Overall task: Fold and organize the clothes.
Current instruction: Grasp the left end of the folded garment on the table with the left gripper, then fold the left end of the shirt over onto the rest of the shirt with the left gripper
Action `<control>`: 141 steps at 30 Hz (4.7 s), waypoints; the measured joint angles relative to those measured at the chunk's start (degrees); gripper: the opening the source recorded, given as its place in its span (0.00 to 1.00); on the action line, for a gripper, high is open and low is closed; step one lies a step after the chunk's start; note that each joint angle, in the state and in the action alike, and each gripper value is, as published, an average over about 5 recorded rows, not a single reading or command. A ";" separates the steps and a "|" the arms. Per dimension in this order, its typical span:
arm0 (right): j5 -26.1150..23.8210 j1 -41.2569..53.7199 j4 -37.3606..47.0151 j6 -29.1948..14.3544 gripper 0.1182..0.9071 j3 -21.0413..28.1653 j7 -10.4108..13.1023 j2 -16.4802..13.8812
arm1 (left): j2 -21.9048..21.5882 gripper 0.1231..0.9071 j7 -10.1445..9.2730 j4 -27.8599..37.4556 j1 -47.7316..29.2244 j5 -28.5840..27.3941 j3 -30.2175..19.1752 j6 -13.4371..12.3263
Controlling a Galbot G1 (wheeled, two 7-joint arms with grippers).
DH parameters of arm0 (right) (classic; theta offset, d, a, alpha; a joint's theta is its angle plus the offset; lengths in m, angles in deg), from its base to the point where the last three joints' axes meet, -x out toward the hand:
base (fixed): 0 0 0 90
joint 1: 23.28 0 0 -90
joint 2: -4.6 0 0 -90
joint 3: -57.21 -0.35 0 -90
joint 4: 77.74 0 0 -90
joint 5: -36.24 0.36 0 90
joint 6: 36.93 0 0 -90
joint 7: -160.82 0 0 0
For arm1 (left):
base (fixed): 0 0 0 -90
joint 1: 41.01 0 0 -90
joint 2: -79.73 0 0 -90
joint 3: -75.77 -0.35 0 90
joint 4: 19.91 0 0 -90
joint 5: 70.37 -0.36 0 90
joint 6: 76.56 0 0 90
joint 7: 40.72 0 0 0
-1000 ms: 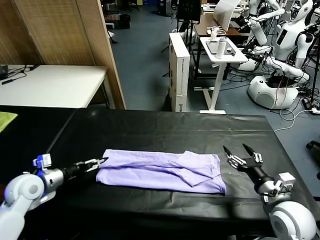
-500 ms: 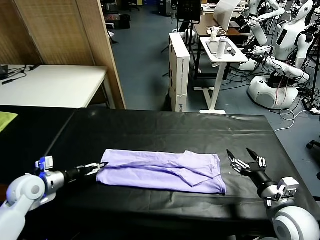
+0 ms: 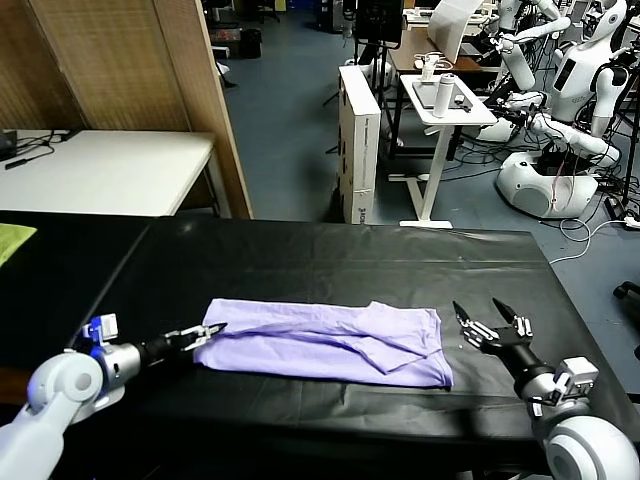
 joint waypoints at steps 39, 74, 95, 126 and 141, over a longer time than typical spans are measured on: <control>-2.47 3.70 1.14 -0.25 1.00 3.59 0.59 2.60 | -4.39 0.06 -2.58 -1.76 4.79 -9.22 6.64 0.18; -8.27 0.08 2.34 -1.99 1.00 3.09 -0.10 6.27 | 2.83 0.06 -12.43 -17.74 8.55 -6.65 11.74 0.10; -8.52 -0.68 2.30 -1.80 1.00 1.31 -0.54 6.27 | 13.99 0.06 -14.19 -19.80 -1.19 -7.65 -5.81 0.11; -9.05 -0.05 2.65 -1.86 1.00 3.00 -0.56 6.41 | 19.38 0.06 -13.55 -14.48 -1.73 -13.05 -8.78 0.11; -9.83 4.32 4.62 -1.61 1.00 7.21 -1.17 3.90 | 24.55 0.71 -13.35 -18.55 1.60 -18.53 -7.44 0.11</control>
